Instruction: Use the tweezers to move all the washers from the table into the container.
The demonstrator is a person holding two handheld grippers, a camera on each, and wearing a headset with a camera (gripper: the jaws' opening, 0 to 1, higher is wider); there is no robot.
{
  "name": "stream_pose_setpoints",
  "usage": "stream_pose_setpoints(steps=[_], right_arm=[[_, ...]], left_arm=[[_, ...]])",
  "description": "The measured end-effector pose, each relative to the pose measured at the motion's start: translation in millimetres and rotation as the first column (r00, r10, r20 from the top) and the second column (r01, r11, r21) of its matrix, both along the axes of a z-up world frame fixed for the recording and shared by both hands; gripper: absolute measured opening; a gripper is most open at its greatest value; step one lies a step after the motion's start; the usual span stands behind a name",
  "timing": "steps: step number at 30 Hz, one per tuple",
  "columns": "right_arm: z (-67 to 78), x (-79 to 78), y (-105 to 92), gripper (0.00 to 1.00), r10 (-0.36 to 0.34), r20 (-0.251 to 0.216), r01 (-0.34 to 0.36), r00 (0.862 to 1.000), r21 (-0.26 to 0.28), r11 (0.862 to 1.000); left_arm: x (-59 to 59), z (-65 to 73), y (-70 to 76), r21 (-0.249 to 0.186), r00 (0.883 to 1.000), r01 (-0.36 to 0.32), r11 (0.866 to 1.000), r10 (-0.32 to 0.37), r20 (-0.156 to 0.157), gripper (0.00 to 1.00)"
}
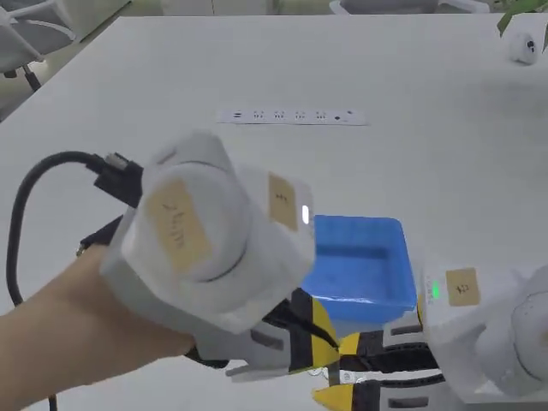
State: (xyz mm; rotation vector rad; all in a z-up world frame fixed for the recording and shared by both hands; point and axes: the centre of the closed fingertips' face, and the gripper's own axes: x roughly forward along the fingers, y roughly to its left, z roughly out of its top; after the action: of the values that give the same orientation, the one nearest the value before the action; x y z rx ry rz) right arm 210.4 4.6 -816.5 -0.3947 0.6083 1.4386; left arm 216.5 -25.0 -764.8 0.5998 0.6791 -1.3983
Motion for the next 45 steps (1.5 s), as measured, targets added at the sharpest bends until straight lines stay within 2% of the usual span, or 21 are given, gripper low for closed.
stream_pose_setpoints(steps=[3, 5, 7, 9, 10, 11, 12, 13, 17, 18, 23, 27, 28, 31, 32, 34, 38, 39, 41, 43, 45], right_arm=[[-6.9, 5.3, -0.8, 0.05, 0.005, 0.026, -0.004, 1.0, -0.039, 0.999], [-8.0, 4.5, -0.8, 0.04, 0.004, -0.002, -0.004, 1.0, -0.03, 1.0], [-8.3, 6.1, -1.1, 0.03, -0.005, -0.015, 0.004, 1.0, -0.019, 1.0], [-7.8, 6.8, -1.9, 0.02, -0.014, -0.012, 0.014, 1.0, -0.015, 1.0], [-7.6, 6.7, -3.5, 0.02, -0.018, -0.017, 0.018, 1.0, -0.012, 1.0], [-7.6, 7.5, -4.4, 0.02, -0.029, -0.02, 0.029, 0.999, -0.008, 1.0], [-7.1, 10.4, -6.1, 0.02, -0.055, -0.023, 0.055, 0.998, 0.005, 0.998], [-6.5, 11.3, -6.1, 0.01, -0.075, -0.042, 0.076, 0.996, 0.021, 0.997], [-5.6, 19.6, -11.1, 0.01, -0.174, -0.132, 0.185, 0.976, 0.076, 0.98], [-5.5, 23.7, -13.8, 0.01, -0.208, -0.159, 0.224, 0.965, 0.09, 0.97], [-7.1, 32.6, -22.0, 0.01, -0.299, -0.323, 0.357, 0.898, 0.137, 0.924], [-8.3, 33.4, -27.0, 0.01, -0.334, -0.431, 0.432, 0.838, 0.15, 0.889], [-8.5, 33.5, -27.6, 0.01, -0.34, -0.436, 0.439, 0.834, 0.148, 0.886], [-4.7, 34.3, -32.1, 0.01, -0.363, -0.466, 0.473, 0.807, 0.143, 0.869], [-2.2, 34.9, -32.7, 0.01, -0.37, -0.477, 0.487, 0.797, 0.145, 0.861], [5.1, 36.3, -34.7, 0.01, -0.372, -0.505, 0.507, 0.779, 0.158, 0.847], [22.9, 41.2, -38.4, 0.02, -0.365, -0.574, 0.553, 0.733, 0.19, 0.811], [25.4, 41.7, -40.7, 0.02, -0.36, -0.569, 0.546, 0.739, 0.194, 0.815], [33.7, 45.2, -43.7, 0.02, -0.367, -0.575, 0.562, 0.731, 0.204, 0.802], [40.8, 49.0, -47.8, 0.02, -0.378, -0.565, 0.57, 0.734, 0.21, 0.794], [46.3, 54.2, -52.1, 0.02, -0.392, -0.553, 0.58, 0.735, 0.214, 0.786]], left_arm=[[1.2, 0.1, -2.1, -0.046, 1.0, -0.02, 0.999, 0.019, -0.019, 0.0], [0.3, -1.0, -1.8, -0.068, 0.999, -0.025, 0.997, 0.022, -0.032, 0.0], [3.5, 0.7, -1.9, -0.117, 0.996, -0.086, 0.989, 0.081, -0.048, 0.0], [7.7, 6.2, 1.7, -0.179, 0.982, -0.182, 0.967, 0.168, -0.089, 0.09], [10.6, 10.6, 4.7, -0.219, 0.971, -0.234, 0.947, 0.215, -0.108, 0.12], [11.7, 11.9, 6.2, -0.233, 0.967, -0.251, 0.94, 0.231, -0.109, 0.17], [14.7, 15.2, 11.9, -0.272, 0.951, -0.308, 0.912, 0.287, -0.115, 0.21], [14.1, 16.1, 15.6, -0.289, 0.941, -0.337, 0.896, 0.313, -0.127, 0.24], [8.5, 14.9, 36.2, -0.353, 0.873, -0.488, 0.798, 0.456, -0.175, 0.38], [5.6, 15.0, 40.8, -0.377, 0.851, -0.524, 0.764, 0.493, -0.184, 0.41], [-9.9, 10.3, 52.9, -0.411, 0.776, -0.623, 0.665, 0.593, -0.216, 0.55], [-15.9, 8.7, 55.8, -0.432, 0.733, -0.664, 0.61, 0.647, -0.211, 0.6], [-16.3, 8.2, 55.5, -0.44, 0.718, -0.676, 0.591, 0.663, -0.211, 0.63], [-14.7, 4.5, 57.9, -0.448, 0.687, -0.691, 0.567, 0.708, -0.164, 0.68], [-14.1, 4.3, 58.0, -0.457, 0.674, -0.699, 0.551, 0.72, -0.162, 0.68], [-13.9, 5.3, 55.3, -0.471, 0.674, -0.694, 0.545, 0.722, -0.157, 0.73], [-9.9, 7.7, 54.8, -0.483, 0.681, -0.668, 0.566, 0.727, -0.089, 0.81], [-9.4, 7.4, 54.8, -0.484, 0.678, -0.667, 0.566, 0.731, -0.079, 0.82], [-8.7, 5.2, 56.5, -0.478, 0.674, -0.667, 0.572, 0.737, -0.058, 0.85], [-6.0, 3.3, 61.5, -0.467, 0.657, -0.673, 0.574, 0.753, -0.022, 0.88], [-2.7, 5.4, 66.2, -0.476, 0.637, -0.676, 0.563, 0.77, 0.007, 0.91]])
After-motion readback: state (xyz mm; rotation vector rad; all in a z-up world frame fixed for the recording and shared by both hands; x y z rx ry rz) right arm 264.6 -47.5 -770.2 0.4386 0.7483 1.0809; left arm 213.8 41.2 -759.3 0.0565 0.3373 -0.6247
